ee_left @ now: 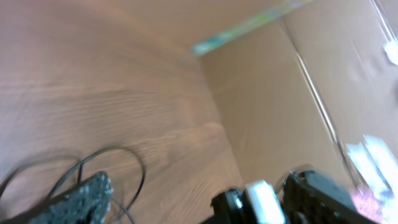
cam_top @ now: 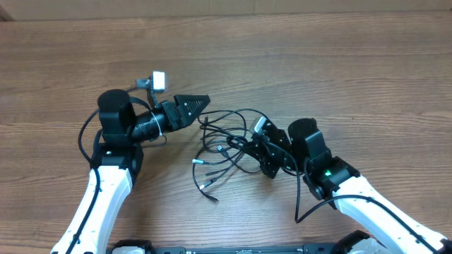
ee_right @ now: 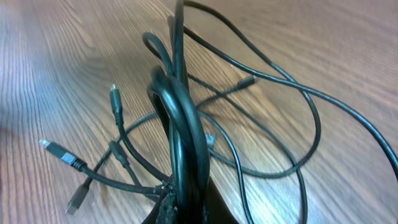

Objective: Untangle cables

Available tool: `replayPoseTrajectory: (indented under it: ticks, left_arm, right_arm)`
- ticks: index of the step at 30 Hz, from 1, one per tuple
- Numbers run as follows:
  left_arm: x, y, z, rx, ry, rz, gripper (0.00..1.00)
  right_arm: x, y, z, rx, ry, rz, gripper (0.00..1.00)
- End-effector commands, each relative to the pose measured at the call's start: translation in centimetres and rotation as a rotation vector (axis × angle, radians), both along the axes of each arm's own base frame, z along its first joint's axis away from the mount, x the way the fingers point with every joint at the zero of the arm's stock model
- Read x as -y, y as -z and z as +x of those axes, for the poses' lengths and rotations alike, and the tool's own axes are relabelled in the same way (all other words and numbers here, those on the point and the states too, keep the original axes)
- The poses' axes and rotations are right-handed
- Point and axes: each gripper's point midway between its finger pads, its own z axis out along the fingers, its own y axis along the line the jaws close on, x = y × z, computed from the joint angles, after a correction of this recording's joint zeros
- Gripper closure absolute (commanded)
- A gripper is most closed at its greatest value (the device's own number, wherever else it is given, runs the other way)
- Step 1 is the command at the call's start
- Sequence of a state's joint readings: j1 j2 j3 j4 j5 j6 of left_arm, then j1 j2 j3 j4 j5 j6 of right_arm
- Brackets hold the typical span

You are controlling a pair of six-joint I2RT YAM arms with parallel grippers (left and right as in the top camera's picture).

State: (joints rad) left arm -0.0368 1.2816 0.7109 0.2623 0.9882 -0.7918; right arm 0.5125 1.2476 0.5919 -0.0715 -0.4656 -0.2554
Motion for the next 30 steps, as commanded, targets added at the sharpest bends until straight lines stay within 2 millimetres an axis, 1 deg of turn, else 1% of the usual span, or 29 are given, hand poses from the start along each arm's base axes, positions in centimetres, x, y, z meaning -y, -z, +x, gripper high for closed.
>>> replayPoseTrajectory:
  ticks: [1,4,6,7,8,11,13,15,19,20,22,26,28,30]
  left_arm:
    - [1.5,-3.1,-2.3,0.285,0.207,0.016,0.14]
    - [2.1,-4.1,-3.1,0.428,0.267,0.039,0.14]
    - [2.5,-4.4,-3.7,0.49,0.306,0.048,0.18]
    - [2.7,-4.5,-4.0,0.518,0.324,0.052,0.2]
    - [3.2,-4.6,-4.6,0.567,0.356,0.06,0.22]
    - [4.0,-4.6,-5.3,0.629,0.397,0.071,0.26]
    - [4.7,-4.6,-6.0,0.686,0.437,0.078,0.28]
    - [5.2,-4.7,-6.5,0.726,0.462,0.083,0.33]
    - [5.6,-4.7,-7.0,0.755,0.492,0.079,0.41]
    - [5.6,-4.7,-7.1,0.755,0.497,0.077,0.44]
    - [5.6,-4.7,-7.6,0.756,0.52,0.066,0.46]
    - [5.6,-4.8,-9.1,0.762,0.603,0.027,0.44]
    - [5.6,-4.8,-9.3,0.759,0.615,0.02,0.48]
    - [5.6,-4.7,-9.3,0.752,0.613,0.021,0.5]
  right_arm:
    - [0.2,-3.6,1.7,0.017,0.064,0.032,0.96]
    - [0.3,-4.9,2.0,-0.039,0.097,0.042,0.96]
    - [0.3,-5.8,1.9,-0.072,0.11,0.042,0.96]
    - [0.3,-6.1,1.9,-0.086,0.115,0.041,0.96]
    - [0.4,-7.0,1.7,-0.123,0.126,0.042,0.96]
    - [0.4,-8.1,1.5,-0.161,0.138,0.041,0.96]
    - [0.3,-8.9,1.0,-0.183,0.123,0.043,0.96]
    - [0.0,-9.8,0.5,-0.203,0.098,0.054,0.96]
    - [-0.7,-11.3,-0.5,-0.227,0.04,0.091,0.96]
    - [-0.8,-11.6,-0.6,-0.23,0.028,0.1,0.96]
    - [-1.1,-12.1,-1.0,-0.236,0.003,0.118,0.96]
    - [-1.3,-12.7,-1.3,-0.241,-0.013,0.131,0.96]
    - [-1.4,-13.0,-1.5,-0.246,-0.027,0.14,0.96]
    - [-1.8,-13.4,-1.9,-0.252,-0.059,0.163,0.96]
